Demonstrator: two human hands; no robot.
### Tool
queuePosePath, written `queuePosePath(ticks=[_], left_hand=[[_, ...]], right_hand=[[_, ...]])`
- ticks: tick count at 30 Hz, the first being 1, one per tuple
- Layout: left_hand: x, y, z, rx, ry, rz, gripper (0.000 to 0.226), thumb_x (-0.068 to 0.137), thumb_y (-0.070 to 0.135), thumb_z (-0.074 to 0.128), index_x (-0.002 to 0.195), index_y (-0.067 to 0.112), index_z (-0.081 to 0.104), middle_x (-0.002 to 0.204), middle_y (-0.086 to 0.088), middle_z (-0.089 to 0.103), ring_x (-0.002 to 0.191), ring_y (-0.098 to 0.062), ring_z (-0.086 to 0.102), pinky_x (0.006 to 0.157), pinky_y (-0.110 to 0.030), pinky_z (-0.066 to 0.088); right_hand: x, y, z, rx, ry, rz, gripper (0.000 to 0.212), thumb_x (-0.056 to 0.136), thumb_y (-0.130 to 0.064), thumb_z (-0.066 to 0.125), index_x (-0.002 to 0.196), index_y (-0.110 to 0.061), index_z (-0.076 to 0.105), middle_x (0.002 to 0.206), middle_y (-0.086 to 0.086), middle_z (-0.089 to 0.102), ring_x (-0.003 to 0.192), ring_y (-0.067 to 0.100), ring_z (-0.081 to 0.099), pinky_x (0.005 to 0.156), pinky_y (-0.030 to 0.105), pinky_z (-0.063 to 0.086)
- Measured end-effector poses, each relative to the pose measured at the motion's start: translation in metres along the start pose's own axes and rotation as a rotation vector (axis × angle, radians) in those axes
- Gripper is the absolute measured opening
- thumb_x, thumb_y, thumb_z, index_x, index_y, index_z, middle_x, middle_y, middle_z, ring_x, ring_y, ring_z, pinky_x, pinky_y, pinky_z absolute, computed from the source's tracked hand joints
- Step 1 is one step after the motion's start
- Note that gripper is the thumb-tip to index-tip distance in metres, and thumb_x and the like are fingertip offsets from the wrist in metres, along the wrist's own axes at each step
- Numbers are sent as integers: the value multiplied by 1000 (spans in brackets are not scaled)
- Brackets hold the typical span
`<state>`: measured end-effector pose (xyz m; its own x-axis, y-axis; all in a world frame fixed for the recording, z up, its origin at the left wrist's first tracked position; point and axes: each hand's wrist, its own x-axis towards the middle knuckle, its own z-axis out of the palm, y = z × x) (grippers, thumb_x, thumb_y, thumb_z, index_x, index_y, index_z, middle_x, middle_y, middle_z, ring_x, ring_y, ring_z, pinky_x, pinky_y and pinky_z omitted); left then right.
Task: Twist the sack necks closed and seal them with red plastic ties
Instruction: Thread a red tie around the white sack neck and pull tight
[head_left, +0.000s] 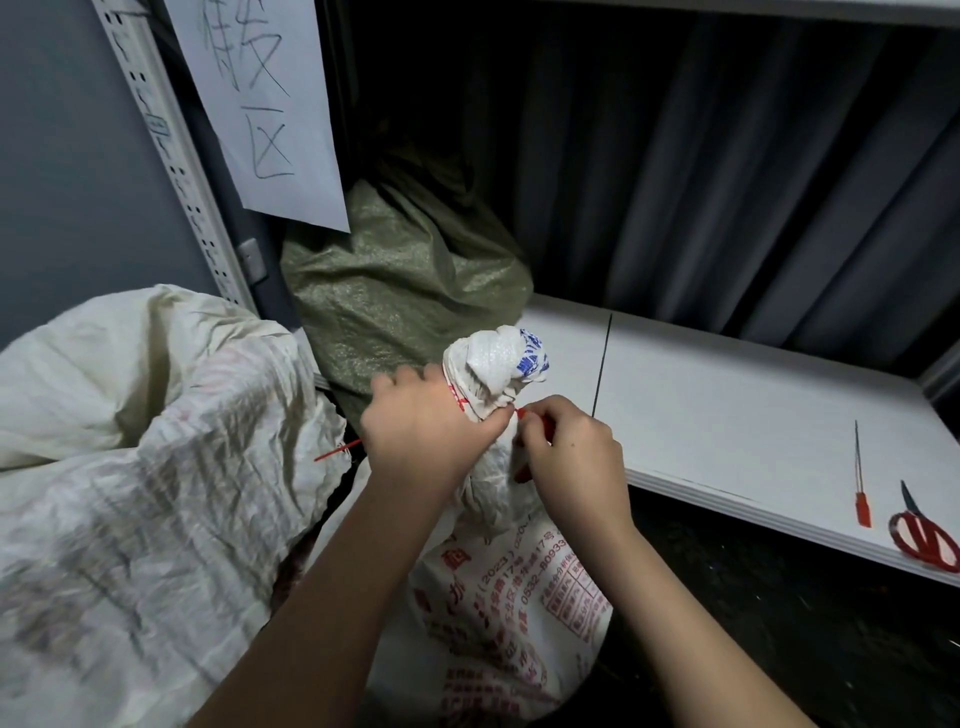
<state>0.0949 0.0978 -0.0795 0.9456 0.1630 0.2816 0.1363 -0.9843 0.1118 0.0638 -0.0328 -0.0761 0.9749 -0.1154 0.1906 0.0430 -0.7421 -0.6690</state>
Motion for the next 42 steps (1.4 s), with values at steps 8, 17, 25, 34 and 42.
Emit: queuePosePath(ticks=[8, 17, 25, 34, 42], left_hand=[[-6, 0, -28, -267, -130, -84, 76, 67, 75, 50, 126, 29, 53, 117, -7, 54, 114, -30, 52, 85, -36, 43], [-8, 6, -20, -347, -63, -105, 73, 72, 63, 60, 125, 14, 50, 116, -10, 48, 110, -30, 54, 86, -36, 45], [6, -4, -25, -572, -388, -7, 59, 75, 41, 66, 127, 16, 54, 123, -8, 51, 122, -22, 31, 93, -27, 32], [4, -13, -53, -548, -581, 186, 35, 77, 23, 62, 111, 21, 59, 101, 1, 56, 103, -17, 41, 93, -22, 28], [12, -26, -60, -913, -655, -116, 19, 87, -13, 52, 98, -10, 67, 82, -21, 65, 45, -5, 57, 49, -13, 50]], right_hand=[[4, 3, -6, 59, 145, 17, 13, 91, -21, 53, 91, -19, 66, 86, -4, 71, 83, 18, 66, 75, 35, 49], [0, -1, 0, 108, 72, 10, 13, 90, -28, 54, 86, -21, 64, 77, -4, 70, 74, 17, 66, 75, 38, 52], [-18, -10, 13, 146, 31, -38, 20, 98, -30, 45, 112, -19, 51, 97, 2, 66, 91, 23, 60, 75, 34, 41], [-14, -11, 15, 215, -39, -4, 37, 86, -53, 56, 101, -26, 35, 74, -15, 54, 74, 13, 55, 66, 30, 39], [-11, -6, 17, 149, -30, 23, 39, 88, -54, 53, 102, -20, 40, 82, -9, 55, 84, 20, 60, 66, 32, 40]])
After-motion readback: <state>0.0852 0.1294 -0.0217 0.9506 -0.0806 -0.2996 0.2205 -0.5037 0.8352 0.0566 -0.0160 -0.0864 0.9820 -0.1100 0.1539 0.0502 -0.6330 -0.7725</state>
